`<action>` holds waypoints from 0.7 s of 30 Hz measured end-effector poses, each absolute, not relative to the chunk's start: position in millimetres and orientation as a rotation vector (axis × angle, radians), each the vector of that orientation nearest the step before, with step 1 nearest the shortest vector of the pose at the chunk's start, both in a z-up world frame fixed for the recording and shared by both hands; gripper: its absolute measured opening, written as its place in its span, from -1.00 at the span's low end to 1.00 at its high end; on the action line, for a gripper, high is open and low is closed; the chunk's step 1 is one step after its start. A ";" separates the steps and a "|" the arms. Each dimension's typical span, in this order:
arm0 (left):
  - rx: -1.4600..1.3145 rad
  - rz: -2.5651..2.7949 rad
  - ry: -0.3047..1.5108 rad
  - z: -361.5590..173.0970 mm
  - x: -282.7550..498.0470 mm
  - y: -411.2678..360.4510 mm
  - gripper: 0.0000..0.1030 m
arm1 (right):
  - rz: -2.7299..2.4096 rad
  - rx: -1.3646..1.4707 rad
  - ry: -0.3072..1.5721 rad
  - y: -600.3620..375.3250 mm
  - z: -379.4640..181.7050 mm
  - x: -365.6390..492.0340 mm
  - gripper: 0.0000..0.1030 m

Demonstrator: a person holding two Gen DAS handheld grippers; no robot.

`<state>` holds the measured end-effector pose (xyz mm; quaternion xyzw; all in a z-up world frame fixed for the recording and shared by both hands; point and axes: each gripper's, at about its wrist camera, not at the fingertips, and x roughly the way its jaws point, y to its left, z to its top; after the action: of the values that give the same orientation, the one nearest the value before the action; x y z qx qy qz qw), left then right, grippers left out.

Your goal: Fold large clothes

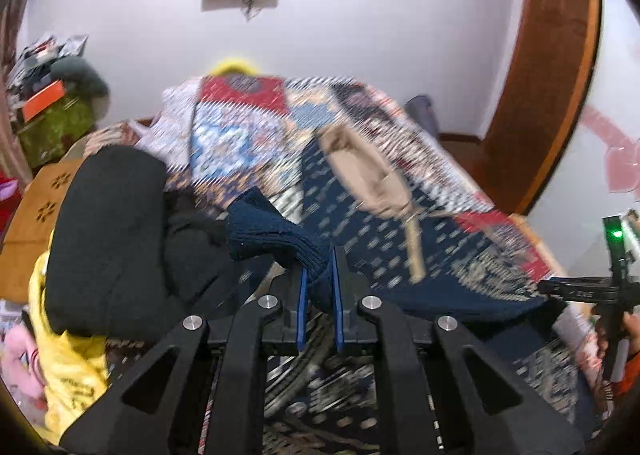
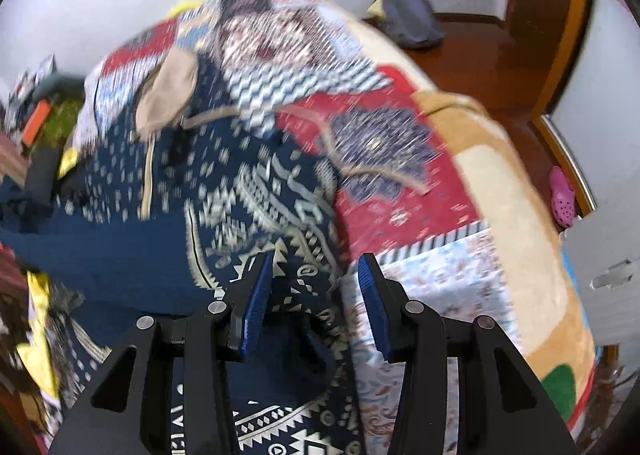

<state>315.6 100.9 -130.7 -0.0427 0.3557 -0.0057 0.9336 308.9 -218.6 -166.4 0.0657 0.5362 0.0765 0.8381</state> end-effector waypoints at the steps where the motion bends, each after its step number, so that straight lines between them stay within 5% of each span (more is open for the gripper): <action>1: -0.085 0.004 0.747 -139.2 312.9 106.7 -0.81 | 0.177 0.128 1.151 -213.7 -172.3 308.5 -0.20; 9: -0.168 0.038 0.986 -216.8 300.8 136.9 -0.74 | 0.206 0.019 1.206 -194.5 -201.9 301.5 -0.05; 12: -0.179 0.051 1.031 -236.9 293.2 140.7 -0.55 | 0.209 0.051 1.217 -200.6 -205.4 303.5 0.01; 16: -0.147 0.096 1.045 -246.0 279.6 141.1 -0.04 | 0.209 0.102 1.231 -206.4 -207.9 304.9 0.08; 21: -0.150 0.107 1.055 -236.7 270.3 146.6 0.07 | 0.204 0.100 1.237 -204.7 -202.3 302.5 0.08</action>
<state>270.3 146.6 -236.7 -0.0713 0.5029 0.0508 0.8599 302.5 -204.7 -202.3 0.0469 0.5787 0.0956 0.8086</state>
